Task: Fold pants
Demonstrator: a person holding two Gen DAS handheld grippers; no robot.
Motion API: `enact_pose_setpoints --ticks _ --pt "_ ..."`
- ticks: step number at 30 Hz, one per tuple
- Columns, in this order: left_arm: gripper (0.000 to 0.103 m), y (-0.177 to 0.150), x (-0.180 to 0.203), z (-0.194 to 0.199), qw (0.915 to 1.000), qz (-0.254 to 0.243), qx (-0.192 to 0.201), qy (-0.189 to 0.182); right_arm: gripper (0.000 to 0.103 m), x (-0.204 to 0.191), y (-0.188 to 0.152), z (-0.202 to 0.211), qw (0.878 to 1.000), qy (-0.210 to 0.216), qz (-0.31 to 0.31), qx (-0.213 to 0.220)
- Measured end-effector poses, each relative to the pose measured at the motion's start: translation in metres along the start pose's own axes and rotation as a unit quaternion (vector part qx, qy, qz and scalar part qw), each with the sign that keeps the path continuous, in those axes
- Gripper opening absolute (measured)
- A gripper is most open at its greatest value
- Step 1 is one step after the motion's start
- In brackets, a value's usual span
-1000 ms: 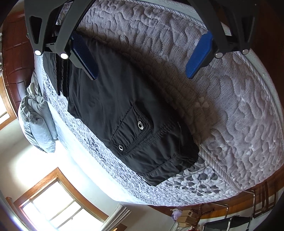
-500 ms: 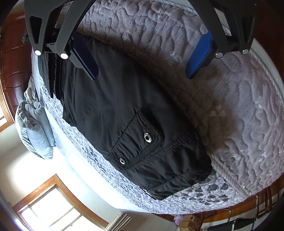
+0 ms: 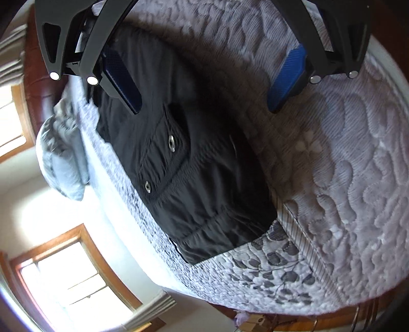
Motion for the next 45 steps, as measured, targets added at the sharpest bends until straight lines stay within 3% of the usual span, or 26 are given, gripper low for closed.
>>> enact_pose_setpoints --ticks 5,10,19,25,26,30,39,45 --pt "0.099 0.023 -0.015 -0.003 0.9974 0.038 0.002 -0.061 0.041 0.002 -0.006 0.006 1.000 -0.003 -0.003 0.011" --pt "0.099 0.040 -0.016 -0.008 0.9921 0.045 0.002 -0.117 0.042 0.014 -0.005 0.008 1.000 -0.005 -0.007 0.010" --pt "0.099 0.056 -0.004 -0.024 0.9903 0.062 0.007 -0.124 0.047 0.016 -0.003 0.000 1.000 -0.010 -0.011 0.012" --pt "0.099 0.057 -0.002 -0.023 0.9840 0.092 0.014 -0.152 0.052 0.008 -0.002 -0.005 1.000 -0.019 -0.011 0.011" --pt "0.095 0.057 -0.005 -0.021 0.9841 0.094 0.014 -0.150 0.052 0.008 -0.002 -0.006 1.000 -0.021 -0.010 0.010" --pt "0.058 0.058 -0.012 -0.020 0.9892 0.101 0.017 -0.105 0.057 0.005 -0.002 -0.009 1.000 -0.028 -0.011 0.010" --pt "0.031 0.049 -0.011 -0.014 0.9928 0.080 0.036 -0.082 0.062 0.006 -0.004 -0.015 0.999 -0.028 -0.016 0.009" --pt "0.022 0.049 0.015 -0.001 0.9947 0.043 0.060 -0.072 0.065 0.010 -0.006 -0.013 0.999 -0.027 -0.019 0.010"
Point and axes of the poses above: each gripper's, at about its wrist camera, not at the fingertips, and z roughly against the way its jaws point, x to its right, y to its top, the point moved 5 cm from there along -z, roughly the way its jaws point, and after that the axes turned 14 degrees about -x, right-handed, at the moved point
